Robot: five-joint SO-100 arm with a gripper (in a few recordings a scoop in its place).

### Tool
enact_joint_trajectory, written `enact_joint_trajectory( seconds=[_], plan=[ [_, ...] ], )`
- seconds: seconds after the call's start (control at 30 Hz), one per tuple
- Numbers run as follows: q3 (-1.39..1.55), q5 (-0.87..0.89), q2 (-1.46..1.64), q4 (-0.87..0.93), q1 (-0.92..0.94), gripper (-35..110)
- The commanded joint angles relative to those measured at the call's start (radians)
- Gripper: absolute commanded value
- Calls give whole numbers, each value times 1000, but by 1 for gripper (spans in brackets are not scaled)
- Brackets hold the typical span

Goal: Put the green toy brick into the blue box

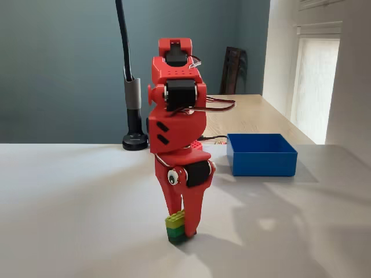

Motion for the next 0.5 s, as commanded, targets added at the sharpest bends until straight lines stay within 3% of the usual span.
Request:
enact_joint_trajectory(
  seconds=[0.0, 0.47],
  plan=[
    [-20, 12, 38, -5, -17, 5],
    [18, 61, 57, 0, -15, 0]
  ],
)
